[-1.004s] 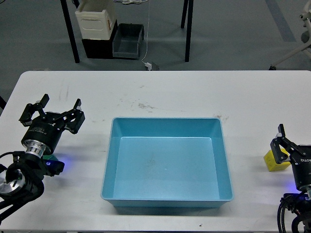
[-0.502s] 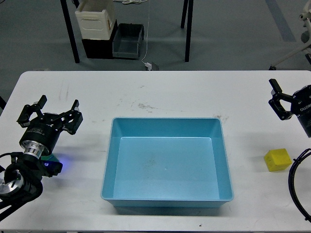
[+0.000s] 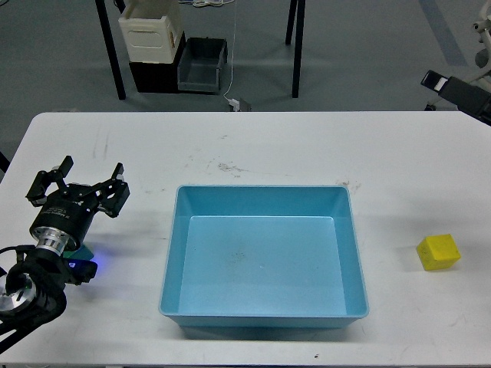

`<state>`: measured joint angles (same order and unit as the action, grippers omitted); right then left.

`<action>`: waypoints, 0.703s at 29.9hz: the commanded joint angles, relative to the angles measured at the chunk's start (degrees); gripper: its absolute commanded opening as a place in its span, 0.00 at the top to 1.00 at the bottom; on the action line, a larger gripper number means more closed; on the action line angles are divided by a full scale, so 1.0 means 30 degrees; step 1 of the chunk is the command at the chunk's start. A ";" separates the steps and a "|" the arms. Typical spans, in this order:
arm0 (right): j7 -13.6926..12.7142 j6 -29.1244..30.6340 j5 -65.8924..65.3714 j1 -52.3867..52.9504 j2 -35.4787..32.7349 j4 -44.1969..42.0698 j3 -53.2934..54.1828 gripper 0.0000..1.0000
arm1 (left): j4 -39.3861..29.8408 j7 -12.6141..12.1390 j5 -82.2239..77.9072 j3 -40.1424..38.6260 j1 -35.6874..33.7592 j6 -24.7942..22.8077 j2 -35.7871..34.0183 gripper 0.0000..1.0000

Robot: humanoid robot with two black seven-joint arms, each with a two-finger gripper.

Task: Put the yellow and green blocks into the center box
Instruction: 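Raise and open the right gripper above the yellow cube, then lower the right gripper onto the yellow cube and close on it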

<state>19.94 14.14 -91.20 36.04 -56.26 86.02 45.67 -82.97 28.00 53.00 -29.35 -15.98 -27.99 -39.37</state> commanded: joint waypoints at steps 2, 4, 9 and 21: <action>0.2686 0.0090 -0.4193 0.2015 -0.2219 -0.0109 -0.3322 0.01 | -0.0001 0.0000 -0.0001 -0.0002 0.0024 -0.0002 -0.0002 0.00; 0.2686 0.0323 -0.5686 0.2952 -0.2806 -0.0080 -0.4495 0.01 | -0.0030 0.0000 -0.0001 -0.0002 0.0025 -0.0002 -0.0002 0.00; 0.2686 0.0559 -1.0372 0.4566 -0.3161 -0.0080 -0.7571 0.01 | -0.0001 0.0000 -0.0001 -0.0002 -0.0004 -0.0002 -0.0002 0.00; 0.2686 0.2430 -1.1268 0.7845 -0.0117 -0.0840 -1.4251 0.01 | -0.0001 0.0000 -0.0001 -0.0002 0.0201 -0.0002 -0.0383 0.00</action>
<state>28.01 18.78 -125.00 56.34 -58.96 84.07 7.79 -82.98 28.00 53.00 -29.36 -15.54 -28.00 -40.42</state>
